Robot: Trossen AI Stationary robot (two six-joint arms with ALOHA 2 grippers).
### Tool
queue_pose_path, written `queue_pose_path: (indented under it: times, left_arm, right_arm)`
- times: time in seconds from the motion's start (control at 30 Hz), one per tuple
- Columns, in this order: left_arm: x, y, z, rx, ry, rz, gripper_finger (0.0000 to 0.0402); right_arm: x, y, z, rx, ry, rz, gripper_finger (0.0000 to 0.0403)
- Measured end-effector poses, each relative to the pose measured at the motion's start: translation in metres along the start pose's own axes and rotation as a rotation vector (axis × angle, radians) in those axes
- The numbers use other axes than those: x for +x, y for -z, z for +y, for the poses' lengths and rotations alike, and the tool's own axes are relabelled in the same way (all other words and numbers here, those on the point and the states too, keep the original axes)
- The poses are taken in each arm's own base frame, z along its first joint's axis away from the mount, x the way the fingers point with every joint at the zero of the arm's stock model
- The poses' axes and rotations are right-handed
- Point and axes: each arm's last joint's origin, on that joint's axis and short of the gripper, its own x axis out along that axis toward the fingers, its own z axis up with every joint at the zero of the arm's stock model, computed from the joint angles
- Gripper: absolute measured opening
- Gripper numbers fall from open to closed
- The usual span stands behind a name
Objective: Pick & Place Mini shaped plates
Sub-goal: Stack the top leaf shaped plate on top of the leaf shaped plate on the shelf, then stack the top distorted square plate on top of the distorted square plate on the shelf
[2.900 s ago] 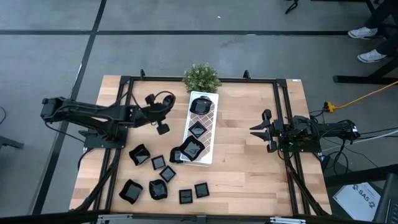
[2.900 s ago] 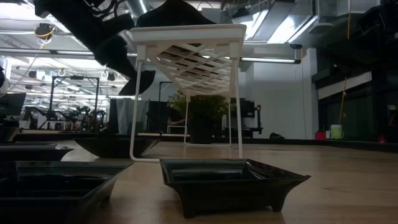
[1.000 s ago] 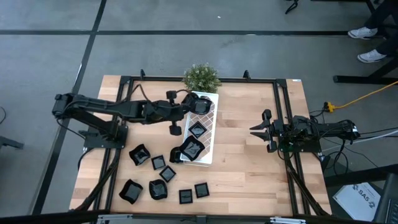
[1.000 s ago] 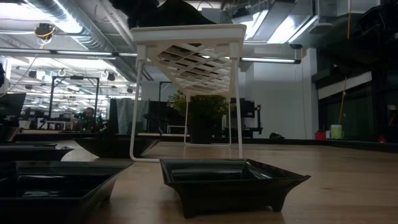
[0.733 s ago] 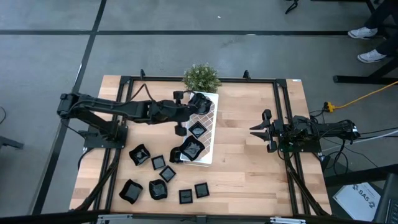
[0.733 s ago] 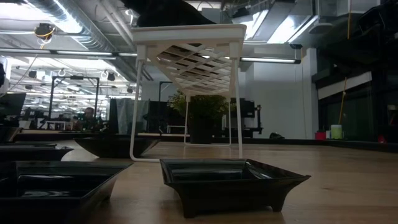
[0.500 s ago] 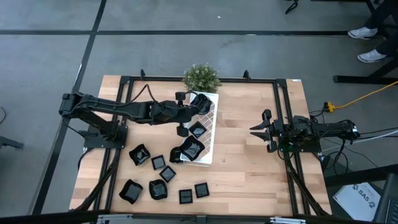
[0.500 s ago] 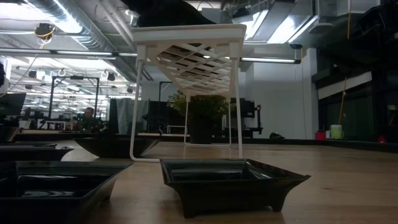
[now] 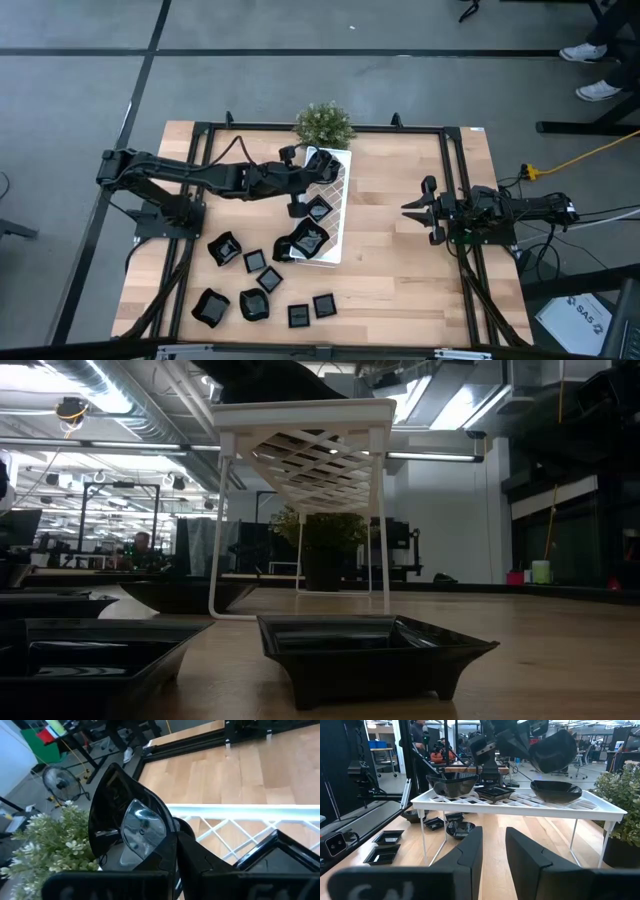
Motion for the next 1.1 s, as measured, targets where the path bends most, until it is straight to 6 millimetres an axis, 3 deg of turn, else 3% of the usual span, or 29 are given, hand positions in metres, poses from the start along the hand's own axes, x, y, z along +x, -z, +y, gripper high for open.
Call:
queue_pose_path:
  times: [0.57,1.1]
  left_arm:
    - [0.000,0.000,0.000,-0.004,0.006,-0.002,0.0073]
    - [-0.015,-0.007,0.007,-0.022,-0.010,-0.050,0.0075]
  right_arm:
    - [0.000,0.000,0.000,0.000,0.000,0.000,0.0085]
    - [0.000,0.000,0.000,0.000,0.000,0.000,0.0085]
